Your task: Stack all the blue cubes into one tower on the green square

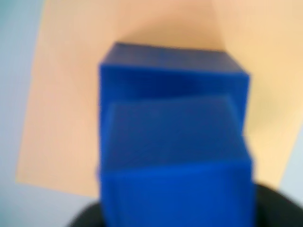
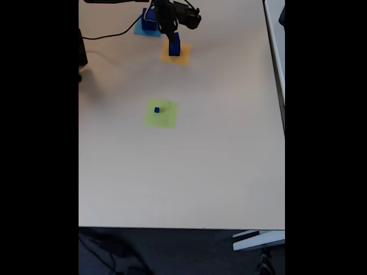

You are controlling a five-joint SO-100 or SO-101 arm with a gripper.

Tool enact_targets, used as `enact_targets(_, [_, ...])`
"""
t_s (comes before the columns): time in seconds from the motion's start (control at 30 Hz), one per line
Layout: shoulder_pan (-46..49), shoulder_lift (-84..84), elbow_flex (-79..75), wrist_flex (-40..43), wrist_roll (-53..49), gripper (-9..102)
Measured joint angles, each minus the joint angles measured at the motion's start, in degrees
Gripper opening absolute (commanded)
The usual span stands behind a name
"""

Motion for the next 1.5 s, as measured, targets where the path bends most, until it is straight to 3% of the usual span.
enact_targets(1.5, [0.0,0.0,1.6,-2.2,0.0,5])
